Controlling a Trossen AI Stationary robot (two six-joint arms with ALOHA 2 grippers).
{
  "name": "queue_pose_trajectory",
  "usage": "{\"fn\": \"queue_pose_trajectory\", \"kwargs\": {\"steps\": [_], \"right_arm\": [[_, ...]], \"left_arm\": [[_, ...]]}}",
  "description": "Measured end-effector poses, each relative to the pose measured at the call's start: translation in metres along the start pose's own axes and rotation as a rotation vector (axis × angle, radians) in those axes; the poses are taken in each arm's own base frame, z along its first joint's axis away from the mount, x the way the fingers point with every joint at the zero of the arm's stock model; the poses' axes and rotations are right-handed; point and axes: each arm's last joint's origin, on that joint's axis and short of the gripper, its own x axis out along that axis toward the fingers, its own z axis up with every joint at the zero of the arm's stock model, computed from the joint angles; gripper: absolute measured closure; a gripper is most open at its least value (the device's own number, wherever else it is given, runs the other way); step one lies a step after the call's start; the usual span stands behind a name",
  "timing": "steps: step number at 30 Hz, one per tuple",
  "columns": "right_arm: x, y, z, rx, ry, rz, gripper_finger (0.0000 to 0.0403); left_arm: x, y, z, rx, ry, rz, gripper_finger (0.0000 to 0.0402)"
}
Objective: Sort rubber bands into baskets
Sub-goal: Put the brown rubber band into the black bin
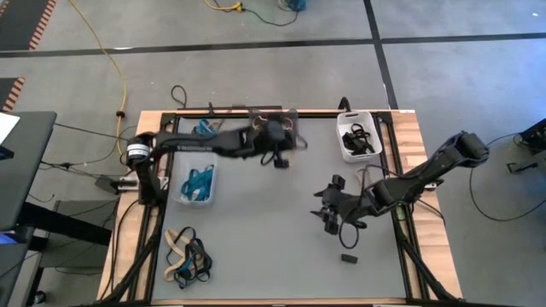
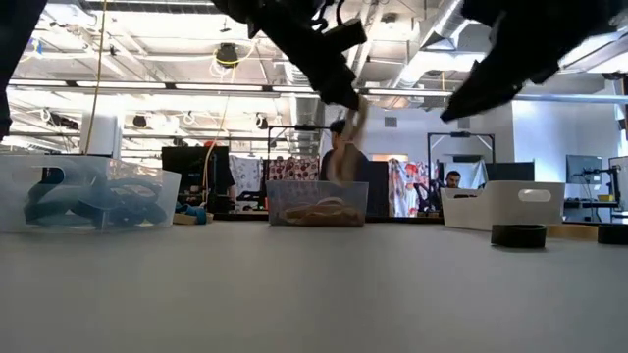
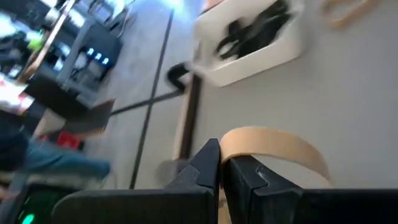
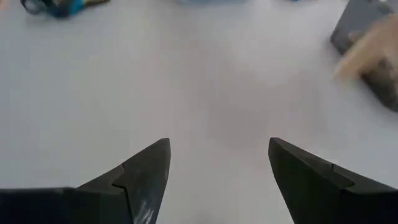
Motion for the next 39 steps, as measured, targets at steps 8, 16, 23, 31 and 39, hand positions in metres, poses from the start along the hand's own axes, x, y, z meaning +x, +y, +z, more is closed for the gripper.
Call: {"fn": "queue_pose_trajectory", "kwargs": {"steps": [8,16,23,31,39], "right_arm": [[0.02,0.014,-0.019,-0.043,0.052,-0.001,0.0101],[0.039,0.021,-0.031,-0.065,0.093,-0.02,0.0101],[0.043,0.023,-0.034,-0.067,0.099,-0.02,0.0101],[0.043,0.024,-0.031,-0.062,0.08,-0.01,0.0101],[0.044,0.025,-0.029,-0.046,0.055,0.0,0.0101]], "left_arm": [[0.003,0.082,-0.021,-0.082,0.132,0.108,0.0401],[0.013,0.129,-0.066,-0.285,0.179,0.089,0.0401],[0.026,0.126,-0.104,-0.392,0.221,0.029,0.0401],[0.034,0.106,-0.118,-0.427,0.206,-0.052,0.0399],[0.035,0.094,-0.111,-0.427,0.161,-0.111,0.0313]]}}
